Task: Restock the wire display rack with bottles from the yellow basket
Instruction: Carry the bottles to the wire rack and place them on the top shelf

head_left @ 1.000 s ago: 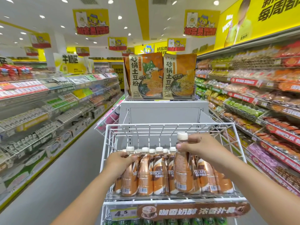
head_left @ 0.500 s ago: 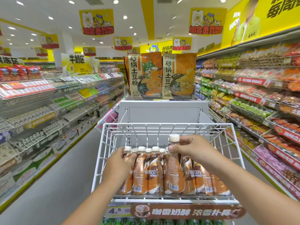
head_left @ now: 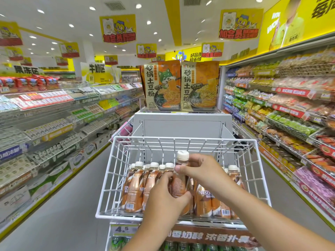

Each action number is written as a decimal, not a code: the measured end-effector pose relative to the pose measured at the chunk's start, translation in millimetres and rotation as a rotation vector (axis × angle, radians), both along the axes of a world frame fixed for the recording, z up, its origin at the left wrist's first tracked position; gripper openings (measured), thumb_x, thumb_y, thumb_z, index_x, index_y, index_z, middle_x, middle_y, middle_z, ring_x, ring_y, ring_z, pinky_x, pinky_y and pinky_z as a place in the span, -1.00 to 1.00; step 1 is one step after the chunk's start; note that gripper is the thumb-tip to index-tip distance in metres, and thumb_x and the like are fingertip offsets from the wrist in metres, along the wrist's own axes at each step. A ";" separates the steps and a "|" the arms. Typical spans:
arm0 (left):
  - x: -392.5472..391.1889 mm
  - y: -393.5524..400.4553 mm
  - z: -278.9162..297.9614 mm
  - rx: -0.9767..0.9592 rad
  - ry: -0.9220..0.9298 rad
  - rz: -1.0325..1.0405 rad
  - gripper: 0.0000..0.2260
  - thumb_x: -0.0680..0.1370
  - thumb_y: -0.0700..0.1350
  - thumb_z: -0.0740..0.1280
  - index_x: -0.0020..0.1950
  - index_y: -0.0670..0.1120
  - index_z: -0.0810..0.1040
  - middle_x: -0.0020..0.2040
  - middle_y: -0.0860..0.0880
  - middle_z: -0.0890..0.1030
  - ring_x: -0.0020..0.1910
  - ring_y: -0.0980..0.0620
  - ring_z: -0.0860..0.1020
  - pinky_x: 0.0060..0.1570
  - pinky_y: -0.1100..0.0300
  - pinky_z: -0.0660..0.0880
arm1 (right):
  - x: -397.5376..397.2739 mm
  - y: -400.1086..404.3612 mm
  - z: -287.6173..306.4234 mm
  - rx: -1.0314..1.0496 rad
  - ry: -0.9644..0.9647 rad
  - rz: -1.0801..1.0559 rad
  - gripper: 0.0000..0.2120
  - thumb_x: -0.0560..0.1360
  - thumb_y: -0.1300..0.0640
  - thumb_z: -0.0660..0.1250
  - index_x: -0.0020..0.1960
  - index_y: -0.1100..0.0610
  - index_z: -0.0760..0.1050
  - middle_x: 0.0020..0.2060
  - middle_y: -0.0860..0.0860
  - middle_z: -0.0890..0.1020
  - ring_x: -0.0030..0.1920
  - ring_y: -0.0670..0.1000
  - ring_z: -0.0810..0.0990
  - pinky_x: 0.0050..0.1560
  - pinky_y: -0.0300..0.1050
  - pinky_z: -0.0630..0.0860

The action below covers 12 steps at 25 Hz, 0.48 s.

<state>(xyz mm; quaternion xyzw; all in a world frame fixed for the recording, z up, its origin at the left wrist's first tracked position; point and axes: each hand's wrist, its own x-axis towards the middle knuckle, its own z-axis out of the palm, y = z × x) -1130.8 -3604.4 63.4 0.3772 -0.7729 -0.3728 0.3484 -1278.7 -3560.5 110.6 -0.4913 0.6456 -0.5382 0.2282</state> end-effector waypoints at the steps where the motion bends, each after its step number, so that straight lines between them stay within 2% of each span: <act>1: 2.5 -1.5 -1.1 -0.015 0.008 0.020 -0.61 0.40 0.17 0.54 0.11 0.27 0.42 -0.08 0.22 0.62 -0.16 0.31 0.59 -0.11 0.30 0.56 | 0.5 2.1 -3.2 0.002 0.046 -0.010 -0.70 0.42 -0.11 0.56 0.11 -0.07 0.67 0.02 -0.09 0.76 0.09 -0.10 0.71 0.18 -0.08 0.61; 4: 18.2 -14.2 -2.6 -0.077 -0.014 0.123 -0.56 0.37 0.24 0.54 0.17 0.26 0.48 -0.01 0.27 0.56 -0.13 0.27 0.60 -0.04 0.19 0.59 | 0.5 16.2 -11.2 0.023 0.279 -0.090 -0.46 0.51 -0.26 0.41 0.45 -0.22 0.41 0.39 -0.32 0.48 0.39 -0.25 0.46 0.40 -0.16 0.42; 7: 41.6 -39.2 -6.1 -0.112 -0.036 0.228 -0.57 0.39 0.26 0.52 0.20 0.24 0.50 -0.02 0.24 0.59 -0.15 0.24 0.59 -0.14 0.16 0.58 | 2.6 34.0 -22.3 0.072 0.597 -0.119 -0.31 0.59 -0.36 0.17 0.64 -0.24 0.05 0.57 -0.39 0.03 0.57 -0.30 -0.01 0.57 -0.16 0.05; 9: 56.9 -59.9 -9.5 -0.157 -0.077 0.328 -0.63 0.42 0.25 0.49 0.17 0.22 0.53 -0.05 0.22 0.60 -0.14 0.18 0.60 -0.16 0.11 0.59 | 2.3 40.1 -30.2 0.091 0.755 -0.145 -0.27 0.60 -0.39 0.07 0.66 -0.22 -0.15 0.58 -0.38 -0.28 0.57 -0.31 -0.34 0.57 -0.15 -0.13; 12: 71.5 -88.0 -20.7 -0.232 -0.172 0.446 -0.54 0.43 0.28 0.46 0.26 0.13 0.56 0.01 0.13 0.62 0.06 -0.01 0.59 -0.09 0.04 0.62 | 1.8 43.9 -38.4 0.119 0.905 -0.242 -0.24 0.62 -0.38 0.00 0.65 -0.17 -0.30 0.55 -0.31 -0.45 0.54 -0.21 -0.51 0.55 -0.04 -0.16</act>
